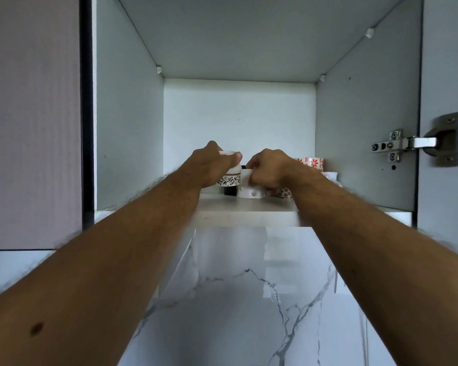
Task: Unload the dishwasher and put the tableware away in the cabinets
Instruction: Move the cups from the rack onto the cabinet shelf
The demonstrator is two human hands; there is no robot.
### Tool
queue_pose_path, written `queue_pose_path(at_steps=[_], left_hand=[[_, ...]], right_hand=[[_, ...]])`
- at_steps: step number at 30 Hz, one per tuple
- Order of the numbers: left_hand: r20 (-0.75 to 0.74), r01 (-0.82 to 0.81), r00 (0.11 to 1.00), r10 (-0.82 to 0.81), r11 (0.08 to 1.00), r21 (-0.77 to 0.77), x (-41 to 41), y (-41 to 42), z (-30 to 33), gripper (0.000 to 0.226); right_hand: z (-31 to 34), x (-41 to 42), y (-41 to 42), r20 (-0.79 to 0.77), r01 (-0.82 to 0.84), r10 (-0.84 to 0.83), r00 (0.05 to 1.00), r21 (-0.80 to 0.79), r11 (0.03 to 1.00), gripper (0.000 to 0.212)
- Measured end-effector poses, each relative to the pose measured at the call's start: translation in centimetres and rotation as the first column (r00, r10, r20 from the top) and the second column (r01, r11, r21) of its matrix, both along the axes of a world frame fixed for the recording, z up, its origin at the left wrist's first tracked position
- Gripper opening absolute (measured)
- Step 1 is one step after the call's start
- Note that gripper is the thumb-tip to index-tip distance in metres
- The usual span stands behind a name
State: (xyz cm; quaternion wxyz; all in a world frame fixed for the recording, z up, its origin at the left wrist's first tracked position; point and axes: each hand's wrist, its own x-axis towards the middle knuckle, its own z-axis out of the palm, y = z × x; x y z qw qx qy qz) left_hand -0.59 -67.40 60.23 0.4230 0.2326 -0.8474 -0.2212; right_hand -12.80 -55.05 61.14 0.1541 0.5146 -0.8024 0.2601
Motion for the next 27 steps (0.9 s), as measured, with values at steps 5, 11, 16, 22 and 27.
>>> queue_pose_path(at_steps=[5, 11, 16, 22, 27], left_hand=[[-0.073, 0.185, 0.98, -0.183, 0.982, 0.027, 0.1, 1.2, 0.0, 0.048], [-0.046, 0.318, 0.948, -0.316, 0.947, 0.041, 0.2, 2.9, 0.1, 0.052], [-0.044, 0.321, 0.947, -0.318, 0.946, 0.054, 0.7, 3.5, 0.1, 0.077], [-0.021, 0.122, 0.992, -0.126, 0.984, -0.128, 0.4, 2.6, 0.0, 0.041], [0.082, 0.023, 0.997, -0.014, 0.993, -0.117, 0.2, 1.8, -0.3, 0.047]], right_hand=[[0.3, 0.5, 1.6, 0.019, -0.232, 0.255, 0.967, -0.348, 0.908, 0.054], [-0.1, 0.8, 1.9, 0.201, -0.305, 0.377, 0.904, -0.314, 0.899, 0.059], [0.0, 0.5, 2.6, 0.201, -0.297, 0.381, 0.902, -0.353, 0.887, 0.055], [0.2, -1.2, 5.2, 0.159, -0.025, 0.122, 0.98, -0.508, 0.861, 0.067], [-0.7, -2.4, 8.7, 0.142, 0.205, -0.156, 0.978, -0.473, 0.857, 0.071]])
